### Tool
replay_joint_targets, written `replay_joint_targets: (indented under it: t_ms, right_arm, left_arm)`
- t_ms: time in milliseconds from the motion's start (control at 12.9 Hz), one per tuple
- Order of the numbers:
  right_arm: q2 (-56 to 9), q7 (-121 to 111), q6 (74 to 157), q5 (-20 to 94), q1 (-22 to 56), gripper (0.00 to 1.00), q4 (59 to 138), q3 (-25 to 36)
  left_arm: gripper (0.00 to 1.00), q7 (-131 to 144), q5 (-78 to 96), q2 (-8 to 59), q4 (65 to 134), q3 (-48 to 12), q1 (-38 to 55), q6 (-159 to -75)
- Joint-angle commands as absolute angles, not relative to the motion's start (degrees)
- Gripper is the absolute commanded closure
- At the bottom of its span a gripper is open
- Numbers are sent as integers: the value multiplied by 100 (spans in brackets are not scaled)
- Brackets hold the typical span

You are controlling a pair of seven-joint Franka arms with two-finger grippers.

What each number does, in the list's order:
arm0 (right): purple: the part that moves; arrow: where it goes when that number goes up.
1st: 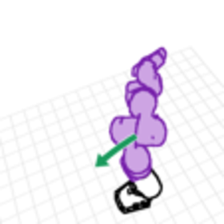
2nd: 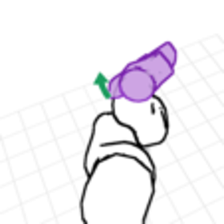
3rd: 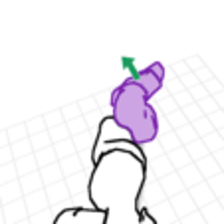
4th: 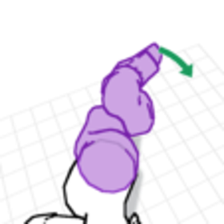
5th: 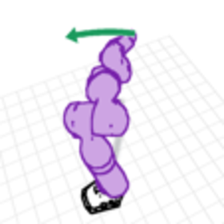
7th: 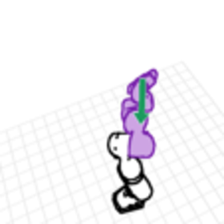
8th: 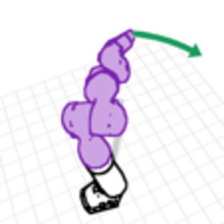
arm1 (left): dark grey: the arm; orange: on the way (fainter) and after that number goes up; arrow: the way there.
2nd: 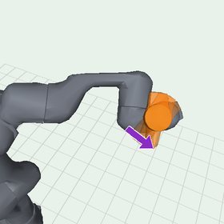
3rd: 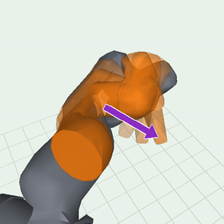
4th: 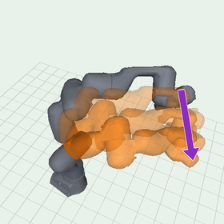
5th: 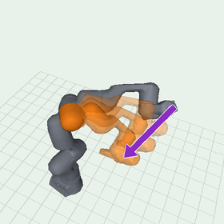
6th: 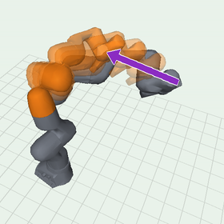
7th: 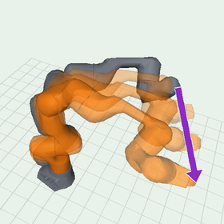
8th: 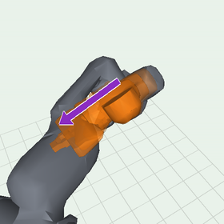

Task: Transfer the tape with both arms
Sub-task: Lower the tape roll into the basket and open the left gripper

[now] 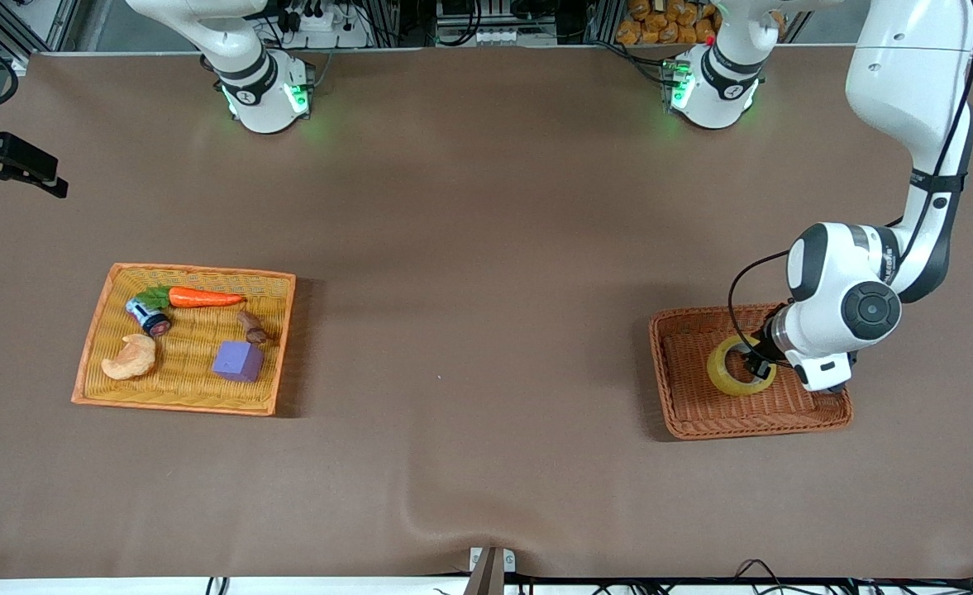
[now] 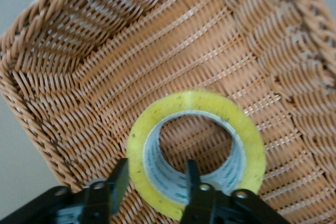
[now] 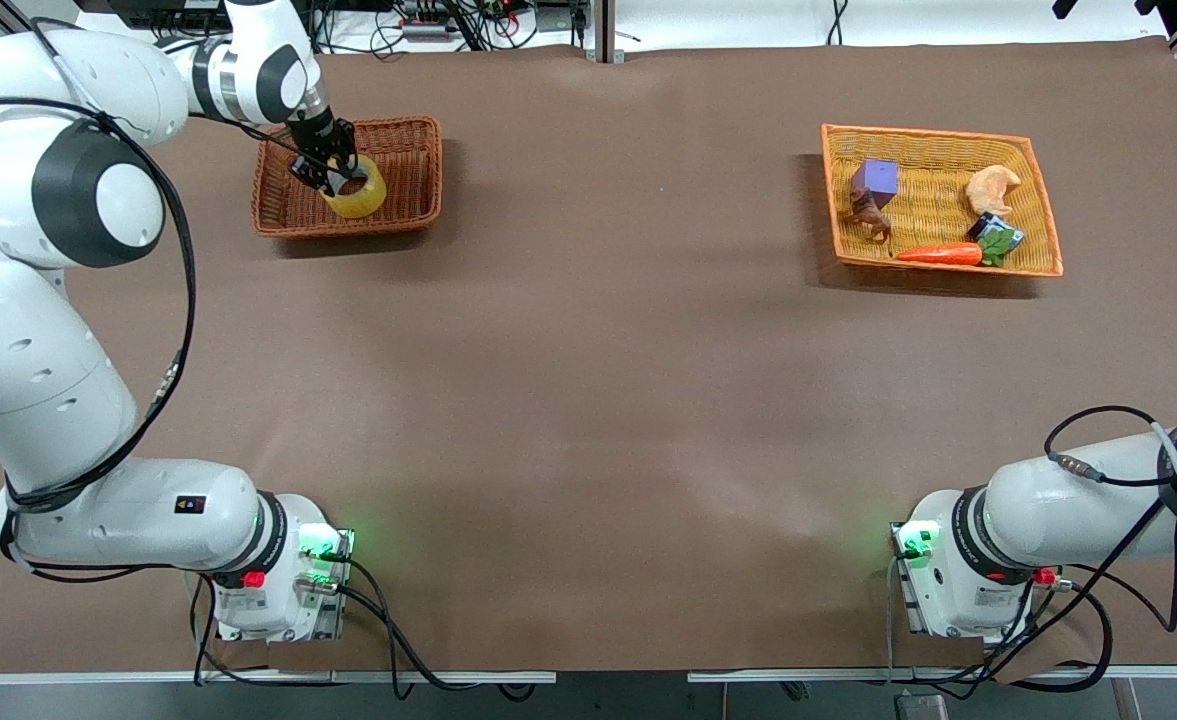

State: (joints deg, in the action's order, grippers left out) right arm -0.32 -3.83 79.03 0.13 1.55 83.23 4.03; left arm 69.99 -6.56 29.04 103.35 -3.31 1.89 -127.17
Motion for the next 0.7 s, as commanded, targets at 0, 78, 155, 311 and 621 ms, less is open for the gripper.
replay_joint_targets:
  t_ms: [0,78,155,311,621]
  right_arm:
    - [79,-422,7875,18,211,0,8429,422]
    - [79,-422,7884,18,202,0,8429,413]
    - [79,-422,7875,18,185,0,8420,404]
    - [79,-422,7884,18,10,0,8420,239]
    - [97,-422,7919,9,-88,0,8411,53]
  left_arm:
    - [0,6962,-1141,2515,10187,-378,184,-12665]
    - [0,6865,-1169,2331,10195,-395,219,-12648]
    - [0,6603,-1169,2138,10213,-422,237,-12630]
    - [0,6224,-1160,1856,10222,-614,237,-12508]
    - [0,4637,-1055,970,10265,-1036,185,-11710]
